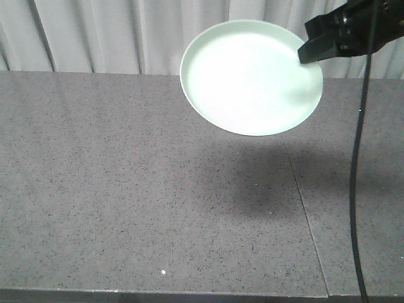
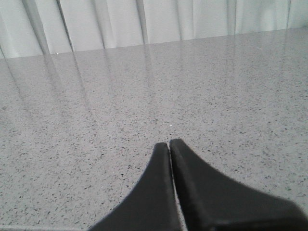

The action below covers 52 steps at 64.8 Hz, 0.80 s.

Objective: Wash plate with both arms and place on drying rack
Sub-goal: 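Grasp the plate rim with the right gripper and lift it up, then hold the plate low in the right gripper close to the robot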

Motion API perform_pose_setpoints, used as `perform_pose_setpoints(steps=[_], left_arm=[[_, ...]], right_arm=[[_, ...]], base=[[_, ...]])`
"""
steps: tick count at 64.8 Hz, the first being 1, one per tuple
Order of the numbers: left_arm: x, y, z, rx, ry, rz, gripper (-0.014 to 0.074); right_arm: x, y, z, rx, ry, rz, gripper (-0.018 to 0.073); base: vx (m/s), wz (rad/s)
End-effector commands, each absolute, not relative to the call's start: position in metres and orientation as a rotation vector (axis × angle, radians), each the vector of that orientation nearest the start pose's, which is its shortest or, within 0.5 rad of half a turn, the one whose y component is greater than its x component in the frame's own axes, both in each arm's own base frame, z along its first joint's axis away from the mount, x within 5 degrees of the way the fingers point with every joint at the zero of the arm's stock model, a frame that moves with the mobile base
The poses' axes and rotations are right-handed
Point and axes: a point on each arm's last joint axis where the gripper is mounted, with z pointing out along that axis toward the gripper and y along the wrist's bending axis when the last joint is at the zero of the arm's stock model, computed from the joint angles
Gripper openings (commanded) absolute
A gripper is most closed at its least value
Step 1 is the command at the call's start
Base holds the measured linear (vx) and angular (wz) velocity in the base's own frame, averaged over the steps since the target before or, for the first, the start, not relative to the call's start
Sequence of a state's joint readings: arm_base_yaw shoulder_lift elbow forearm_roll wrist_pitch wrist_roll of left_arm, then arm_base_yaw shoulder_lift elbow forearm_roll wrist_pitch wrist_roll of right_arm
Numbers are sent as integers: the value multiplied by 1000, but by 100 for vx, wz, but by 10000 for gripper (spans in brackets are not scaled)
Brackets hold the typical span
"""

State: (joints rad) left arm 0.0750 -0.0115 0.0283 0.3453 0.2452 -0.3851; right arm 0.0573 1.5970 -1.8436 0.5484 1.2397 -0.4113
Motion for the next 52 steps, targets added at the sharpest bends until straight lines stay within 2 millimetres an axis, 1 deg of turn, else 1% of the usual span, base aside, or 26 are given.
perform_pose_setpoints(steps=[1,5,6,7,12,13,15,16,22,23,29,30,33,34,37,40,43,44,47,52], left_arm=[[53,10,199,-147,1623,71,-6],[53,10,199,-147,1623,71,-6],[53,10,199,-147,1623,71,-6],[53,10,199,-147,1623,71,-6],[53,10,199,-147,1623,71,-6],[53,10,199,-147,1623,71,-6],[53,10,199,-147,1623,71,-6],[53,10,199,-147,1623,71,-6],[53,10,199,-147,1623,71,-6],[53,10,199,-147,1623,71,-6],[53,10,199,-147,1623,71,-6],[53,10,199,-147,1623,71,-6],[53,10,199,-147,1623,71,-6],[53,10,199,-147,1623,71,-6],[53,10,199,-147,1623,71,-6],[53,10,199,-147,1623,71,-6],[53,10,199,-147,1623,71,-6],[53,10,199,-147,1623,71,-6],[53,10,199,-147,1623,71,-6],[53,10,199,-147,1623,71,-6]], right_arm=[[272,64,488,-540,2107,569,-1],[251,62,489,-530,2083,555,-1],[241,61,492,-530,2062,547,-1],[235,61,492,-533,2055,541,-1],[207,59,484,-523,2043,533,-1],[198,58,485,-519,2025,524,-1],[187,57,481,-509,2017,520,-1],[183,56,475,-502,2025,521,-1],[148,53,459,-469,1992,503,-1],[145,52,451,-463,2003,505,-1],[112,50,428,-433,1979,497,-1],[109,49,420,-428,1987,498,-1],[95,48,408,-403,1969,496,-1],[87,47,406,-395,1952,495,-1],[76,46,391,-369,1940,494,-1],[63,43,381,-343,1906,484,-1],[54,41,370,-310,1892,479,-1],[52,41,364,-301,1896,478,-1],[44,39,355,-279,1883,467,-1],[39,36,341,-245,1903,450,-1]], base=[[0,0],[0,0],[0,0],[0,0],[0,0],[0,0],[0,0],[0,0],[0,0],[0,0],[0,0],[0,0],[0,0],[0,0],[0,0],[0,0],[0,0],[0,0],[0,0],[0,0]])
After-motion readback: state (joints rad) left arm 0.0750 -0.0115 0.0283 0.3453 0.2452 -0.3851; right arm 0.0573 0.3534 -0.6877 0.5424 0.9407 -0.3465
